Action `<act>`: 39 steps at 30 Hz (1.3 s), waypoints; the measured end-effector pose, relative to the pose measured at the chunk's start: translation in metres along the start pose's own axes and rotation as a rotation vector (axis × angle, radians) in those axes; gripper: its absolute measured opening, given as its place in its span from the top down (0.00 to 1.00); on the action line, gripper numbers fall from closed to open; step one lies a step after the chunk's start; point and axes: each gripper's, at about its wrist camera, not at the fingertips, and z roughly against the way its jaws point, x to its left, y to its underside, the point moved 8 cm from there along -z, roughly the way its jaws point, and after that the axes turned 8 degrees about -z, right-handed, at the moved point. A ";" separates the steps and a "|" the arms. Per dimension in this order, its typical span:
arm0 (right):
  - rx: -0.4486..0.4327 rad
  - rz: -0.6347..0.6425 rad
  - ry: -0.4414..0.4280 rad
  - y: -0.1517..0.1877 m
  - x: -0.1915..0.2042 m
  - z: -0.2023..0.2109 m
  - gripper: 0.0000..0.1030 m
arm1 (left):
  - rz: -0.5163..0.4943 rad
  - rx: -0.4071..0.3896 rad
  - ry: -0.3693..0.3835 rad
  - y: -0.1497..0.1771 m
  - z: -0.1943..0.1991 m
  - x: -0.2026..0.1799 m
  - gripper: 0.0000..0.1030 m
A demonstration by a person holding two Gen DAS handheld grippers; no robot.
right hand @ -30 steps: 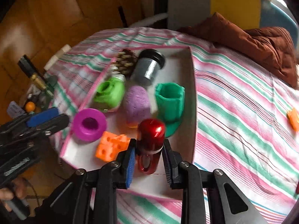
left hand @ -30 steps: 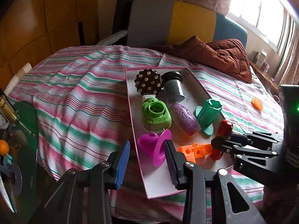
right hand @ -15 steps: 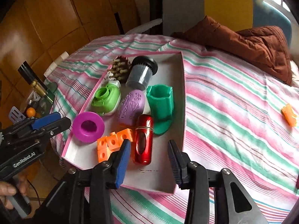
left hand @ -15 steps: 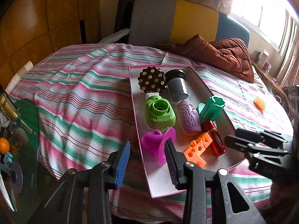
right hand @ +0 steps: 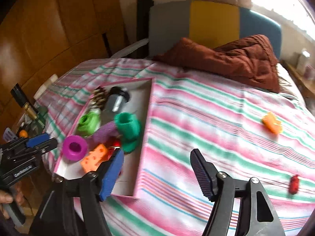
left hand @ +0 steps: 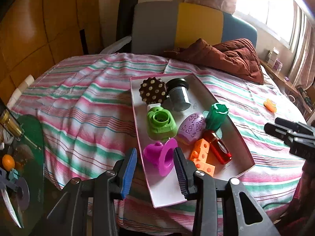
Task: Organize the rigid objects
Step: 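Lower the red cylinder into the tray and open right tool, then move both tools from the tray toward the orange bracket and red puzzle piece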
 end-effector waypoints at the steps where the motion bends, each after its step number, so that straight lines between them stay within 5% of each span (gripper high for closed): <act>1: -0.005 -0.014 0.017 -0.002 -0.011 0.003 0.29 | -0.005 -0.004 0.000 -0.002 0.002 -0.002 0.63; 15: -0.085 -0.303 0.311 -0.018 -0.203 0.045 0.21 | -0.103 -0.041 0.032 -0.024 0.014 -0.042 0.63; 23: -0.118 -0.644 0.536 0.023 -0.328 0.067 0.21 | -0.189 -0.061 0.066 -0.044 0.015 -0.084 0.63; 28: -0.168 -0.844 0.480 0.035 -0.356 0.085 0.19 | -0.243 -0.054 0.105 -0.054 0.009 -0.118 0.63; 39: -0.163 -0.930 0.415 0.042 -0.359 0.085 0.18 | -0.335 -0.012 0.185 -0.070 -0.017 -0.189 0.63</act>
